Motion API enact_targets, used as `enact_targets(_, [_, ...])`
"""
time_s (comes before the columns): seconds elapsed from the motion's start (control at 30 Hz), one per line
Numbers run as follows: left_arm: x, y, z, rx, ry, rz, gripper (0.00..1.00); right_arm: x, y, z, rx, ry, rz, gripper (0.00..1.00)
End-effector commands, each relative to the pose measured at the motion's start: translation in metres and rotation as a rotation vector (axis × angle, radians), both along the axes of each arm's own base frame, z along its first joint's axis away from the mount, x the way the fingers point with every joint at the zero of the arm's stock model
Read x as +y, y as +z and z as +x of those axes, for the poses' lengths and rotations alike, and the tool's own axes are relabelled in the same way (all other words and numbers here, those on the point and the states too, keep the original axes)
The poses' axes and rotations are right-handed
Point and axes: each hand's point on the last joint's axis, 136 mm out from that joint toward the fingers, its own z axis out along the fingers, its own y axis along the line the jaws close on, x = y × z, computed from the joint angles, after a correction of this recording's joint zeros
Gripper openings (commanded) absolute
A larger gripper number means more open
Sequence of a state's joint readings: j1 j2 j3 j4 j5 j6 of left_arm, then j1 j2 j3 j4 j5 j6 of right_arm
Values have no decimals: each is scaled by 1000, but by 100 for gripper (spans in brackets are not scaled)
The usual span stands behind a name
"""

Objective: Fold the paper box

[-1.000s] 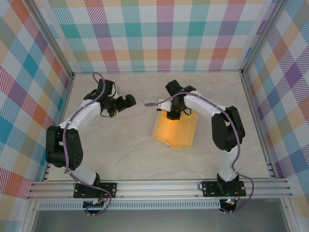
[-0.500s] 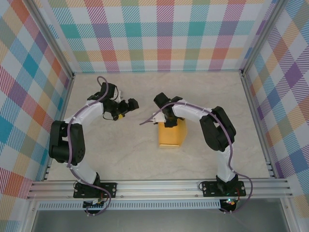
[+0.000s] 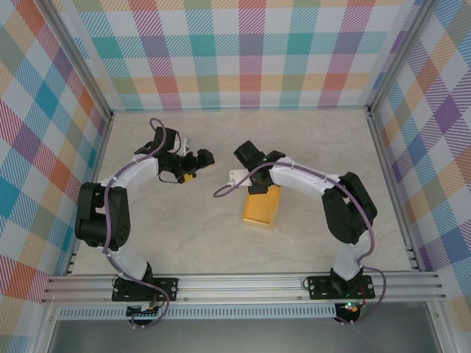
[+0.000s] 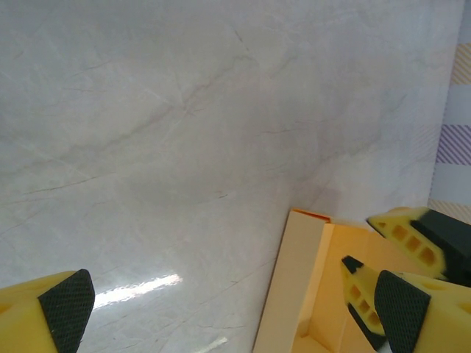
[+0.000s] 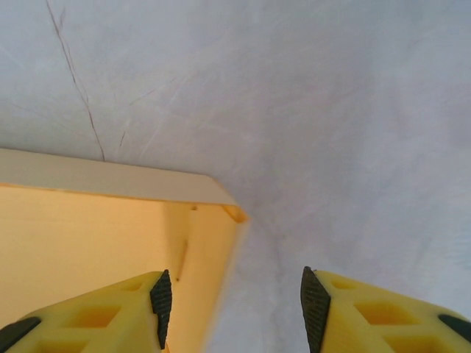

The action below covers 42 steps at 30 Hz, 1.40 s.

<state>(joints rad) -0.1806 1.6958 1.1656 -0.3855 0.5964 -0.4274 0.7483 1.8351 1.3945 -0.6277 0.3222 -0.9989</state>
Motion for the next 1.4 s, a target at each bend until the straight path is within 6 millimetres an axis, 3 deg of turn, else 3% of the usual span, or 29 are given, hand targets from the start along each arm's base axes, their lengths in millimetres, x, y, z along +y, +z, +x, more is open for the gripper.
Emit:
enact_targets(0.0, [-7, -4, 0, 11, -19, -61, 100, 23, 56, -7, -39, -12, 213, 54])
enact_targets(0.1, [-23, -4, 1, 13, -52, -69, 99, 31, 98, -7, -82, -86, 390, 55])
enact_targets(0.17, [-41, -3, -1, 2, -99, -74, 99, 26, 131, 0, -125, -220, 539, 56])
enact_targets(0.23, [-56, -3, -5, -2, -143, -69, 99, 0, 159, 15, -153, -479, 690, 63])
enact_targets(0.27, [-63, -4, -6, 1, -160, -56, 99, -24, 168, 22, -148, -688, 767, 68])
enact_targets(0.33, [-69, -7, -9, 9, -179, -33, 99, -75, 168, 24, -60, -1133, 865, 70])
enact_targets(0.4, [-69, -12, -9, 25, -180, -14, 99, -109, 151, 4, 98, -1490, 850, 70])
enact_targets(0.57, [-61, -19, -6, 26, -203, 63, 99, -121, 120, -65, 301, -1808, 760, 70])
enact_targets(0.73, [-57, -30, -4, 36, -198, 84, 99, -96, 101, -85, 509, -1801, 743, 69])
enact_targets(0.93, [-44, -36, -3, 40, -174, 111, 99, -88, 80, -82, 456, -1745, 580, 68])
enact_targets(1.1, [-32, -33, 0, 33, -144, 121, 99, -83, 78, -64, 399, -1643, 533, 56])
enact_targets(1.23, [-28, -29, 4, 28, -127, 117, 99, -83, 81, -50, 343, -1535, 482, 32])
enact_targets(1.37, [-27, -25, 8, 23, -110, 101, 99, -86, 82, -38, 284, -1437, 426, 29])
